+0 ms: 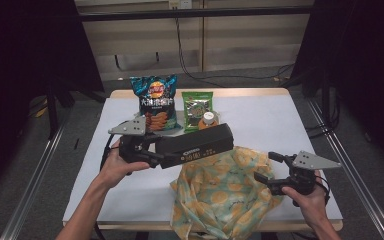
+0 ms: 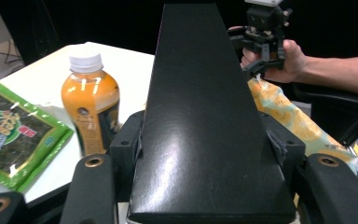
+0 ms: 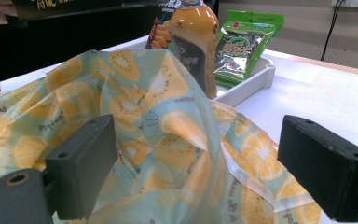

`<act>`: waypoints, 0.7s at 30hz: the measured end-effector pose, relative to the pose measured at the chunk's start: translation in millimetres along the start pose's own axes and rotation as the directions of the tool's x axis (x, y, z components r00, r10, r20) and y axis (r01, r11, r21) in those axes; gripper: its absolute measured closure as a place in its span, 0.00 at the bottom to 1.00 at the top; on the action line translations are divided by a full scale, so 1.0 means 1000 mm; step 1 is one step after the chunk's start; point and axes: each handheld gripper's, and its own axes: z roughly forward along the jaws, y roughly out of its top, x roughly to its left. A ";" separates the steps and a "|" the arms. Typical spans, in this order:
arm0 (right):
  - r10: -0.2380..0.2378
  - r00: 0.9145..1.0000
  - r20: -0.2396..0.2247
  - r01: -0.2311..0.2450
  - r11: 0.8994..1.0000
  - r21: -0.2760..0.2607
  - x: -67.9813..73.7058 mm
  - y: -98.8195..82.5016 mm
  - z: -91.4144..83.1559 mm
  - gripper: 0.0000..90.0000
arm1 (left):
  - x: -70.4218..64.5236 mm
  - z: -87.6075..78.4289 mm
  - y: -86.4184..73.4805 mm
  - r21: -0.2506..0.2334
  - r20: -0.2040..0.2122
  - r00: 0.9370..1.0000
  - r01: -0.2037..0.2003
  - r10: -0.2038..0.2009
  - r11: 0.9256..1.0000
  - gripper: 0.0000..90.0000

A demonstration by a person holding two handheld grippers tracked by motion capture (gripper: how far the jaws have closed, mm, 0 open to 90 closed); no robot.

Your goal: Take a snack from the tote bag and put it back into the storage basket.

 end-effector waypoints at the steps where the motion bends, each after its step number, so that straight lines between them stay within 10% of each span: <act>1: -0.004 1.000 0.002 0.004 1.000 0.001 0.000 0.000 0.000 0.11 | 0.001 -0.002 0.000 -0.001 -0.008 1.000 0.002 -0.002 1.000 0.48; 21: -0.029 0.999 -0.016 0.029 0.999 -0.043 0.008 0.001 -0.003 0.00 | 0.023 -0.045 -0.017 0.028 -0.082 0.996 0.026 -0.024 0.999 0.48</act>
